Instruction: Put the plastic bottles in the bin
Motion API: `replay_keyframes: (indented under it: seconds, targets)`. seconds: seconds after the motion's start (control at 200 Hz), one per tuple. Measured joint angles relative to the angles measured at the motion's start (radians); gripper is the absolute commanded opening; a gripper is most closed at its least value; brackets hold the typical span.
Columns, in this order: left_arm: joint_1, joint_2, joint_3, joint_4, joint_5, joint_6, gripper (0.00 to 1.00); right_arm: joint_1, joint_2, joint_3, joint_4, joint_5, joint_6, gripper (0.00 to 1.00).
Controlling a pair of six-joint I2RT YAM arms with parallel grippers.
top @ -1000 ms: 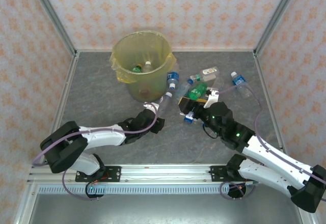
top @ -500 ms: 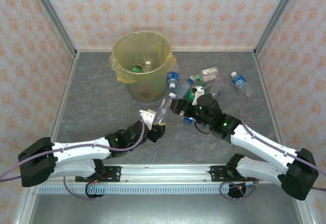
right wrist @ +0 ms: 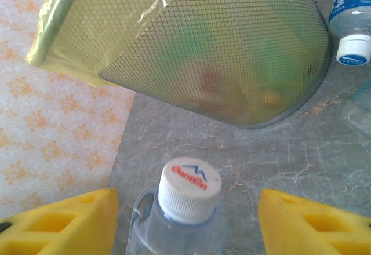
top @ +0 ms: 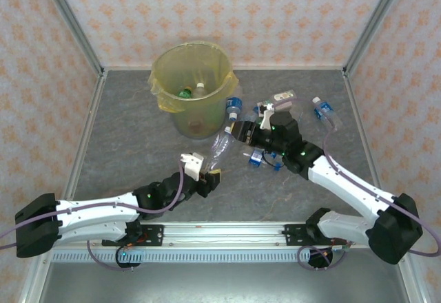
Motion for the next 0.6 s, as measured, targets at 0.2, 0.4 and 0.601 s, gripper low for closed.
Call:
replay_keyframes:
  seconds: [0.2, 0.4, 0.601]
  targets:
    - [-0.014, 0.000, 0.000, 0.000, -0.002, 0.001, 0.51, -0.020, 0.046, 0.010, 0.012, -0.069, 0.011, 0.55]
    - [-0.026, 0.001, 0.001, -0.001, -0.004, 0.004, 0.51, -0.027, 0.080, 0.013, 0.018, -0.095, 0.011, 0.51]
    - [-0.026, 0.002, 0.003, -0.009, -0.011, 0.004, 0.51, -0.037, 0.102, 0.013, 0.026, -0.123, 0.011, 0.48]
